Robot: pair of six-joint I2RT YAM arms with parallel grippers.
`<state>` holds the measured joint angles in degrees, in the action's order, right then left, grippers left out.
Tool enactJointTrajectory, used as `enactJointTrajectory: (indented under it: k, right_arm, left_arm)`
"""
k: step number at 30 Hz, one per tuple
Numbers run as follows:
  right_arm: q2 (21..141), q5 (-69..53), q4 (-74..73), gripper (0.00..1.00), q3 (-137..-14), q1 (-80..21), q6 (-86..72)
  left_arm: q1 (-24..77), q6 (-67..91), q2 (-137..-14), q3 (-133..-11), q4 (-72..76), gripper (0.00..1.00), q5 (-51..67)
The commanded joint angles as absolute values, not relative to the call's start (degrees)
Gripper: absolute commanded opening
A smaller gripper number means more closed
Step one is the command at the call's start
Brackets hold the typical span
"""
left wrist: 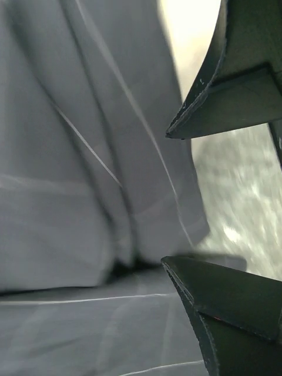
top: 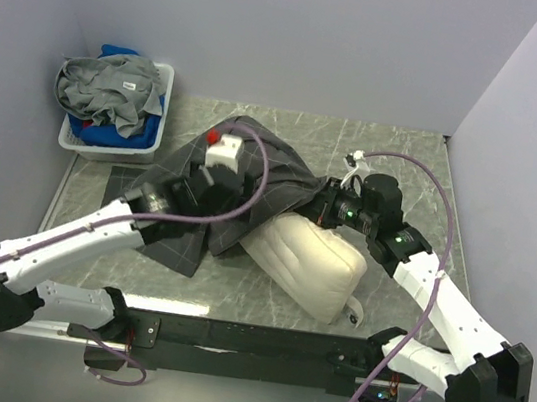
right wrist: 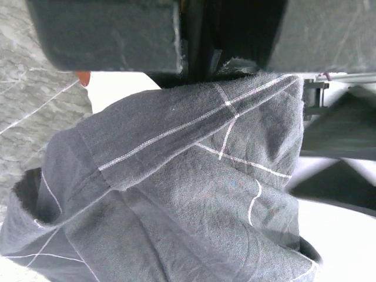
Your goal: Put the pillow into the pillowcase
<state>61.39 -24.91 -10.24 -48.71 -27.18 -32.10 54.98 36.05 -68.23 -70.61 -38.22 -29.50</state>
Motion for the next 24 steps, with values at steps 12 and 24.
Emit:
enactJointTrajectory:
  k: [12,24]
  right_arm:
    - [63.98,-24.52,-10.37,0.00,-49.75,-26.72,-30.50]
    - [64.95,-25.93,-9.84,0.00,-49.92,-25.14,-30.94]
  left_arm:
    - [56.95,36.39,-69.96,-51.42,-15.21,0.85,-30.50]
    - [58.97,38.58,-73.39,-49.49,-15.21,0.86,-39.72]
